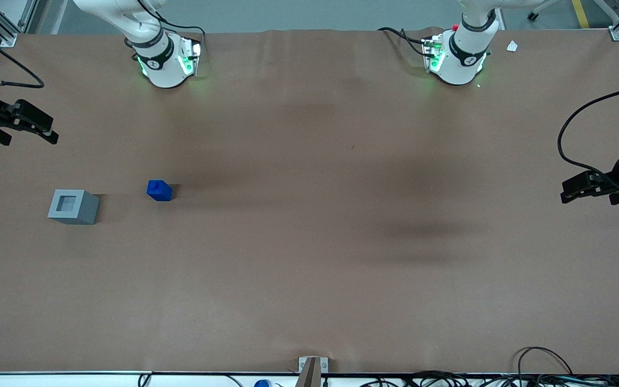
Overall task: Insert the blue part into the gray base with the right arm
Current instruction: 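Lower the open right gripper over the blue cube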
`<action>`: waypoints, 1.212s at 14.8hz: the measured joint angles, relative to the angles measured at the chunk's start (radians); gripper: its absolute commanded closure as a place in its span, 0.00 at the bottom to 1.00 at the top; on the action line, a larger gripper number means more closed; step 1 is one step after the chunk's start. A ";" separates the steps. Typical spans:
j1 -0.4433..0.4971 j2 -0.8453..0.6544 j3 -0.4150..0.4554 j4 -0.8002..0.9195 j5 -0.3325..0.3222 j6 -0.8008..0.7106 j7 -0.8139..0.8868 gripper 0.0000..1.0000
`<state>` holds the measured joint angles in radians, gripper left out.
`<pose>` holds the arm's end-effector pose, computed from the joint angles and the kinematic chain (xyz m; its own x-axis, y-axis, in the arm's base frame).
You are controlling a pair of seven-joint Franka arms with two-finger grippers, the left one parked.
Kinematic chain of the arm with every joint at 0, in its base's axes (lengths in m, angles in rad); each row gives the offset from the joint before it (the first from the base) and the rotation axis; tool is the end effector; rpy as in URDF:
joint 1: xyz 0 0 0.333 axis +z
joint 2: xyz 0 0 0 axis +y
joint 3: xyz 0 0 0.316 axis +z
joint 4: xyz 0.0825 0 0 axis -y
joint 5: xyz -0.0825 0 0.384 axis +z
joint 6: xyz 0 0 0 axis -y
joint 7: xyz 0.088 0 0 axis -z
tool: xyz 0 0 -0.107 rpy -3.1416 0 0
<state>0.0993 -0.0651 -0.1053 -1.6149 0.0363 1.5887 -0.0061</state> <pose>0.5362 -0.0014 0.6406 0.9992 -0.0006 0.0388 0.0011 -0.9991 -0.0429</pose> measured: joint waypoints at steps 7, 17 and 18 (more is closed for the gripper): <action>-0.001 0.021 -0.003 -0.008 0.000 -0.002 -0.018 0.00; -0.001 0.079 0.039 -0.318 0.005 0.256 0.059 0.00; -0.001 0.079 0.058 -0.358 0.005 0.295 0.080 0.00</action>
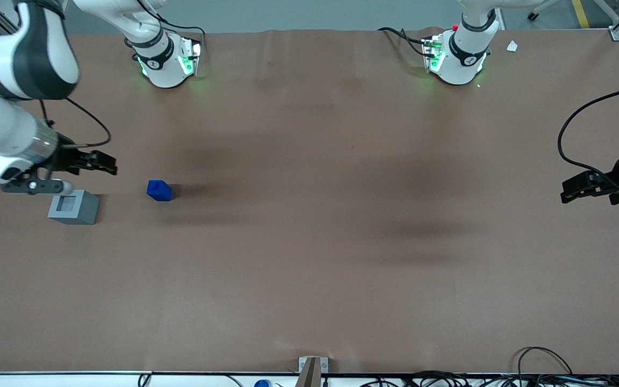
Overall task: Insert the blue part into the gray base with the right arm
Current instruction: 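Lower the open right gripper over the blue cube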
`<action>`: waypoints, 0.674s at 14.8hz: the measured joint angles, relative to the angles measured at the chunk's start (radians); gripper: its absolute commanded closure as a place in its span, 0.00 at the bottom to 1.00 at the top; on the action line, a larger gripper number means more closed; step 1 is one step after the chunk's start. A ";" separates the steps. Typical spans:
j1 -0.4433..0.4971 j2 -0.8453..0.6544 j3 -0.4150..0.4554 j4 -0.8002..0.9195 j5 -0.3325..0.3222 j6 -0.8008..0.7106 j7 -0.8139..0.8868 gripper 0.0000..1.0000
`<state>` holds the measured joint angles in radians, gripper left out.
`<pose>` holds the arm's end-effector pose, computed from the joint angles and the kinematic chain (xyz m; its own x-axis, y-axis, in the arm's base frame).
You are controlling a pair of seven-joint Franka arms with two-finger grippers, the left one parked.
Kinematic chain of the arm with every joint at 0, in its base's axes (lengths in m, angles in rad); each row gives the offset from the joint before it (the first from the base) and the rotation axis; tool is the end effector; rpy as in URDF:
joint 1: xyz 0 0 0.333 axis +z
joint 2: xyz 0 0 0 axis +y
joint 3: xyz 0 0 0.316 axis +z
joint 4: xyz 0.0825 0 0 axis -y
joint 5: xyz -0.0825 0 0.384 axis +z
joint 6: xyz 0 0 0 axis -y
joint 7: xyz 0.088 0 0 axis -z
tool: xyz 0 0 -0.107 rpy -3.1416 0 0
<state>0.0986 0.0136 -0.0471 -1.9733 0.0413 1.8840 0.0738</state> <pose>0.5470 0.0314 0.4527 0.9938 -0.0353 -0.1054 -0.0386 -0.9988 -0.0294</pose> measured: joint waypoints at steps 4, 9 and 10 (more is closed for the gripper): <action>0.000 0.000 0.031 -0.173 0.000 0.182 0.027 0.00; -0.001 0.000 0.028 -0.323 0.000 0.375 0.027 0.04; -0.002 0.000 0.028 -0.349 0.000 0.416 0.027 0.05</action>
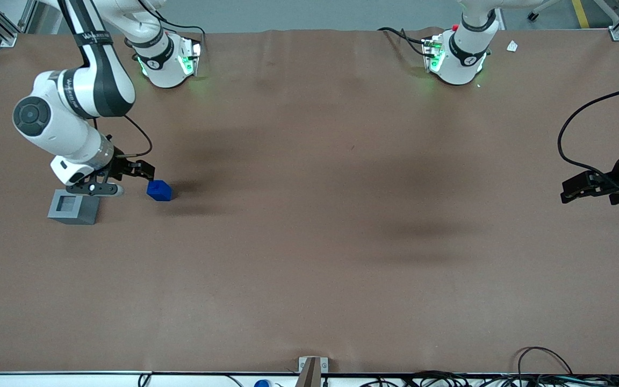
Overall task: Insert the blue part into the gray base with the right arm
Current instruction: 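Lower the open right gripper over the blue cube, then close the right gripper on the blue cube and lift it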
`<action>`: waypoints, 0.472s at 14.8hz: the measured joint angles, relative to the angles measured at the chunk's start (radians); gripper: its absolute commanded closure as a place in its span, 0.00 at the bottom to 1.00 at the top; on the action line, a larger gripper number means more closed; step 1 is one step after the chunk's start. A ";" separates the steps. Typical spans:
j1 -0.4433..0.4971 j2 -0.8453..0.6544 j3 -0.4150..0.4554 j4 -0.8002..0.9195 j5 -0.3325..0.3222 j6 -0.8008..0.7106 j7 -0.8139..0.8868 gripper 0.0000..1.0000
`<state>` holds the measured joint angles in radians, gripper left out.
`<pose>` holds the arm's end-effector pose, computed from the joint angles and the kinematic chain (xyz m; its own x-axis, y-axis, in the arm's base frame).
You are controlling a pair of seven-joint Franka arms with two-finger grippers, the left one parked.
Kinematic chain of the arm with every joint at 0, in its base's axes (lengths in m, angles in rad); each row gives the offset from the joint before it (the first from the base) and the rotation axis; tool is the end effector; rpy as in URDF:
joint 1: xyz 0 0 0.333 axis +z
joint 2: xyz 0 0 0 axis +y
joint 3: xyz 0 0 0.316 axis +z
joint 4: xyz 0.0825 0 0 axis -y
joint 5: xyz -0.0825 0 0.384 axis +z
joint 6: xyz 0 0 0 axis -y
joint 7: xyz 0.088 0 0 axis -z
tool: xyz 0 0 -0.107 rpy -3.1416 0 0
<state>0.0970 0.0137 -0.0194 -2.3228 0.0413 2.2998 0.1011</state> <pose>0.5033 0.0400 0.3310 0.9979 -0.0510 -0.0399 -0.0521 -0.9983 -0.0256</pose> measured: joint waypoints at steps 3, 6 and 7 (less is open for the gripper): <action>-0.003 0.012 -0.001 -0.061 0.000 0.087 0.000 0.09; -0.004 0.055 -0.002 -0.076 0.000 0.148 -0.001 0.12; -0.004 0.074 -0.002 -0.080 0.000 0.175 -0.003 0.12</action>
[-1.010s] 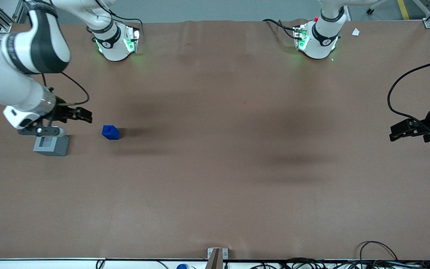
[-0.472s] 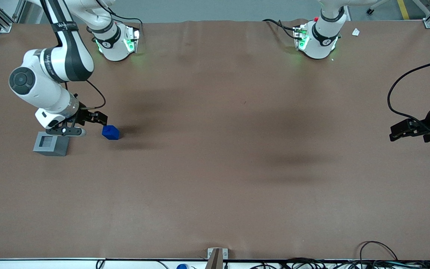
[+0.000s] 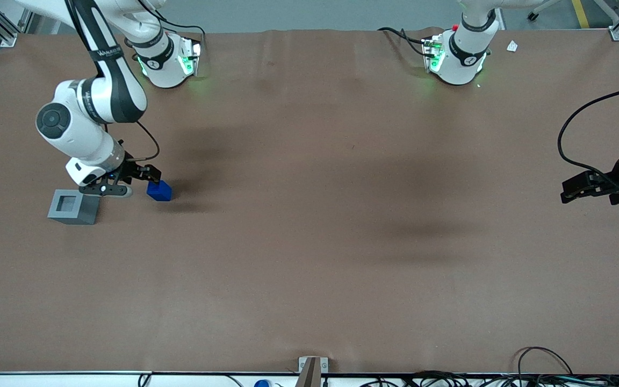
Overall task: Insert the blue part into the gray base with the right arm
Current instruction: 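Close the right gripper on the blue cube and lift it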
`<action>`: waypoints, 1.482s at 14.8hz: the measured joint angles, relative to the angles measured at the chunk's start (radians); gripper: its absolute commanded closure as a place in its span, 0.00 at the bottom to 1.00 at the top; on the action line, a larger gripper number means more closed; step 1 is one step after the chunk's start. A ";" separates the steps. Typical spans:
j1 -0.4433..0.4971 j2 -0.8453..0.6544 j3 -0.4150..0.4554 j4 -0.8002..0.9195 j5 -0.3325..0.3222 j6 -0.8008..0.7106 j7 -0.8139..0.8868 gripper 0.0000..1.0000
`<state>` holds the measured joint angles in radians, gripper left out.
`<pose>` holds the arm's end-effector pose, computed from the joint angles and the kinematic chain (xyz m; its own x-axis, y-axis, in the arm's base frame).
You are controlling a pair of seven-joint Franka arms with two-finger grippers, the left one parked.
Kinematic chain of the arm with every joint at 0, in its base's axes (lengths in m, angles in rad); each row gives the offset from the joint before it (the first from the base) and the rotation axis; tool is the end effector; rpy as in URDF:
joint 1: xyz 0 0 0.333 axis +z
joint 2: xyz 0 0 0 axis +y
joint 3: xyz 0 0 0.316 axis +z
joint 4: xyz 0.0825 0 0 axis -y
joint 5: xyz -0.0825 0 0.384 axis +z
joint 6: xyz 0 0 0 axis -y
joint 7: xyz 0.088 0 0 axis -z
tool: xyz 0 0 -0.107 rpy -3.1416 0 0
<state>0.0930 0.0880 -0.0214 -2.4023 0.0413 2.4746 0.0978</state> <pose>0.4934 0.0352 0.2768 0.9981 -0.0585 -0.0182 -0.0589 -0.9980 -0.0215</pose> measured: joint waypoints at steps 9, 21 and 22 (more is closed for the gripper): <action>0.000 0.120 0.002 -0.015 0.000 0.107 -0.014 0.39; -0.031 0.110 -0.017 0.160 0.000 -0.108 -0.018 0.90; -0.044 0.106 -0.024 0.215 -0.001 -0.165 -0.020 0.90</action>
<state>0.0492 0.1939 -0.0451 -2.1875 0.0407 2.3093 0.0776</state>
